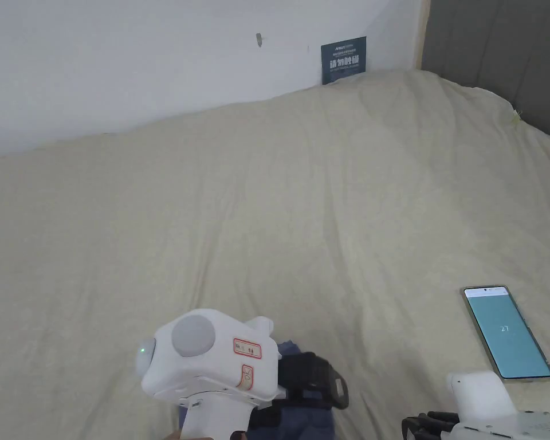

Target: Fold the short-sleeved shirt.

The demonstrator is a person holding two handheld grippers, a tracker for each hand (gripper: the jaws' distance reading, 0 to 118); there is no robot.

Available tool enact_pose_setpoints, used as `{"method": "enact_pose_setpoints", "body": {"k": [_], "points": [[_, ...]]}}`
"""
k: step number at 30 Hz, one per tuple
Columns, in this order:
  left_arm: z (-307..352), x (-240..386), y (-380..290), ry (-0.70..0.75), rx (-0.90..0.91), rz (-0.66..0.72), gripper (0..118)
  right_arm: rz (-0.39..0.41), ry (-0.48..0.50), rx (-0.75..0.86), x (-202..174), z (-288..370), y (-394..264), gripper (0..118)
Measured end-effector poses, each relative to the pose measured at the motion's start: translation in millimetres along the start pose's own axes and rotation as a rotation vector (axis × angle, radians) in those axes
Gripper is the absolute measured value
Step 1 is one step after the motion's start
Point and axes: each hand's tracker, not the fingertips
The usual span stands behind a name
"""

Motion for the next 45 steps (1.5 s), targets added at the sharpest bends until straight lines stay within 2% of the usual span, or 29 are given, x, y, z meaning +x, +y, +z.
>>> {"method": "enact_pose_setpoints", "body": {"k": [1, 4, 7, 8, 9, 10, 11, 12, 13, 18, 21, 24, 29, 35, 37, 42, 45], "points": [[8.7, 0.5, -2.5, -0.006, 0.022, 0.005, 116, 0.004, 0.000, -0.002, -0.6, -0.6, -0.3, 4], [39.3, 0.8, -8.0, -0.008, 0.109, -0.030, 115, 0.006, 0.008, -0.006, -2.9, -2.9, -0.9, 4], [70.1, -4.7, -17.7, 0.105, 0.238, -0.088, 114, 0.012, 0.015, -0.006, -8.5, -4.9, -1.5, 4], [78.9, -10.2, -18.7, 0.149, 0.245, -0.094, 109, 0.016, 0.019, -0.006, -9.8, -4.7, -1.5, 4], [87.6, -14.7, -23.4, 0.165, 0.259, -0.070, 98, 0.018, 0.025, -0.004, -11.6, -4.3, -1.1, 4], [93.7, -20.6, -28.0, 0.176, 0.281, -0.069, 80, 0.019, 0.029, -0.001, -12.6, -4.2, -0.9, 4], [98.6, -26.0, -32.4, 0.181, 0.285, -0.063, 43, 0.021, 0.032, 0.000, -13.5, -4.4, -0.6, 4], [101.2, -34.5, -35.3, 0.191, 0.309, -0.035, 16, 0.024, 0.034, 0.000, -14.7, -4.7, -0.2, 4], [101.0, -41.2, -39.1, 0.190, 0.315, -0.032, 3, 0.028, 0.033, 0.002, -16.0, -4.6, 0.3, 4], [93.1, -52.8, -64.2, 0.212, 0.311, -0.040, 1, 0.028, 0.047, 0.008, -17.2, -5.5, 1.2, 4], [78.3, -46.1, -70.5, 0.121, 0.284, -0.074, 1, 0.034, 0.042, 0.002, -16.9, -8.7, 1.5, 4], [56.1, -29.5, -68.0, 0.193, 0.263, -0.149, 1, 0.025, 0.045, 0.001, -14.5, -9.2, 1.0, 4], [16.6, -15.5, -52.8, 0.081, 0.210, -0.133, 1, 0.016, 0.035, -0.001, -8.9, -7.8, -0.3, 4], [-24.8, -6.4, -47.6, 0.196, 0.143, -0.226, 1, -0.002, 0.027, 0.005, 0.0, -3.9, -1.4, 4], [-33.4, -5.1, -50.8, 0.195, 0.120, -0.195, 1, -0.007, 0.025, 0.002, 3.7, -3.8, -1.5, 4], [-51.6, 7.3, -55.1, 0.164, 0.080, -0.227, 1, -0.014, 0.018, -0.003, 7.8, -5.0, -1.8, 4], [-64.3, 14.6, -46.2, 0.098, 0.060, -0.193, 1, -0.019, 0.017, -0.003, 8.1, -4.8, -1.9, 4]]}}
